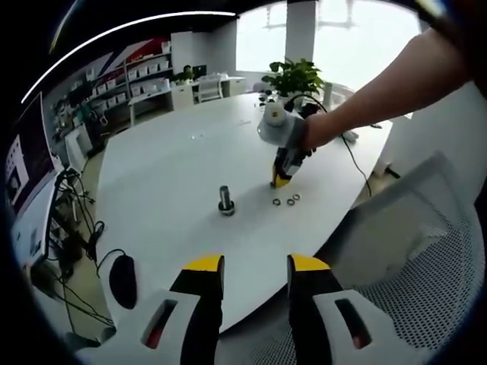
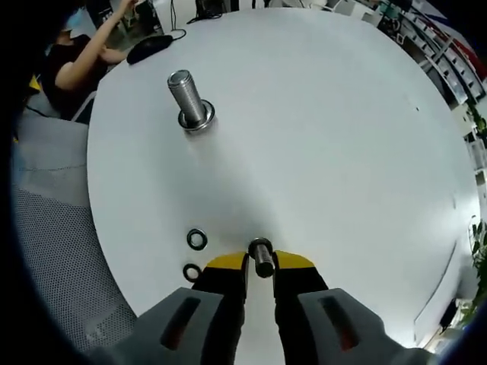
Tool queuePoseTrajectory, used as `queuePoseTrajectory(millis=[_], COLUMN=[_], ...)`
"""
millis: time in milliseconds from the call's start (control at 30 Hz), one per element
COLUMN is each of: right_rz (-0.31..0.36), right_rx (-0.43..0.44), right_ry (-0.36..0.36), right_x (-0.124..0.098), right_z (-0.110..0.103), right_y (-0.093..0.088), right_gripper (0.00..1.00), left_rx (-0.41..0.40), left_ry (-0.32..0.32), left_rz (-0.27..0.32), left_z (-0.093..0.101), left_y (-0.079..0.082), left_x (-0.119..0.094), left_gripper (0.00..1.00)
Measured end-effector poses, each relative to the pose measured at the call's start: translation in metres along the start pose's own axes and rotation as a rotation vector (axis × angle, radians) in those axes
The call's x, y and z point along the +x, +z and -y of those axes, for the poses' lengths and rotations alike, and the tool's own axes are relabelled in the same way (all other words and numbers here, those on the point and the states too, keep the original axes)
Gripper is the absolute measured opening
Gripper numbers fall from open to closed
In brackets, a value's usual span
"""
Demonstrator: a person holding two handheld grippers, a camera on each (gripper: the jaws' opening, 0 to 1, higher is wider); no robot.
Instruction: Place the washer onto the threaded stud by aligning its center hole with the stud, sliding it down to the base, and recovering from edge contact or off-axis alignment until the washer reaches the visible bottom stop.
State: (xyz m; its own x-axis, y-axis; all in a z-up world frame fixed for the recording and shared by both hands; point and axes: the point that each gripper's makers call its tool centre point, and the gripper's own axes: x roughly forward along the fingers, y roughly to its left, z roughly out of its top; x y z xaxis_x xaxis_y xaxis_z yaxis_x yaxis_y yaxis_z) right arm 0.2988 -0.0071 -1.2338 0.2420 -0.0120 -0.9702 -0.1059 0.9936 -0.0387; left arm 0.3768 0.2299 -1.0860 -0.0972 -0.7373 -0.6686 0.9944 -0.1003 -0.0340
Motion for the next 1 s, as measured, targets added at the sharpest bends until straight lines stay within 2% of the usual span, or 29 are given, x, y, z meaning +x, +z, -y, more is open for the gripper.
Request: queuePoseTrajectory(millis=[100, 433, 600, 633, 867, 900, 1000], right_rz=[0.01, 0.005, -0.043, -0.047, -0.026, -0.026, -0.008], right_rx=[0.02, 0.059, -0.023, -0.032, -0.059, -0.063, -0.066], right_ry=[0.0, -0.016, -0.017, -0.012, 0.029, 0.029, 0.061], right_x=[0.004, -0.005, -0.008, -0.006, -0.011, -0.011, -0.012], right_z=[0.001, 0.002, -0.008, -0.005, -0.025, -0.026, -0.037], right_y=[-0.001, -0.014, -0.03, -0.029, -0.034, -0.04, -0.037], right_gripper=[0.16, 0.21, 0.22, 0.22, 0.25, 0.25, 0.26], left_rx=[0.001, 0.005, 0.007, 0.007, 0.012, 0.011, 0.016], left_ry=[0.004, 0.01, 0.01, 0.01, 0.006, 0.004, 0.0], left_rz=[0.002, 0.007, 0.005, 0.004, 0.0, -0.001, -0.002], left_z=[-0.001, -0.001, 0.0, 0.0, 0.0, 0.001, 0.001], left_y=[0.0, 0.001, 0.001, 0.001, 0.0, 0.0, 0.0], left_x=[0.0, 0.0, -0.001, -0.001, -0.001, -0.001, -0.001], left_gripper=[0.31, 0.31, 0.31, 0.31, 0.31, 0.31, 0.31])
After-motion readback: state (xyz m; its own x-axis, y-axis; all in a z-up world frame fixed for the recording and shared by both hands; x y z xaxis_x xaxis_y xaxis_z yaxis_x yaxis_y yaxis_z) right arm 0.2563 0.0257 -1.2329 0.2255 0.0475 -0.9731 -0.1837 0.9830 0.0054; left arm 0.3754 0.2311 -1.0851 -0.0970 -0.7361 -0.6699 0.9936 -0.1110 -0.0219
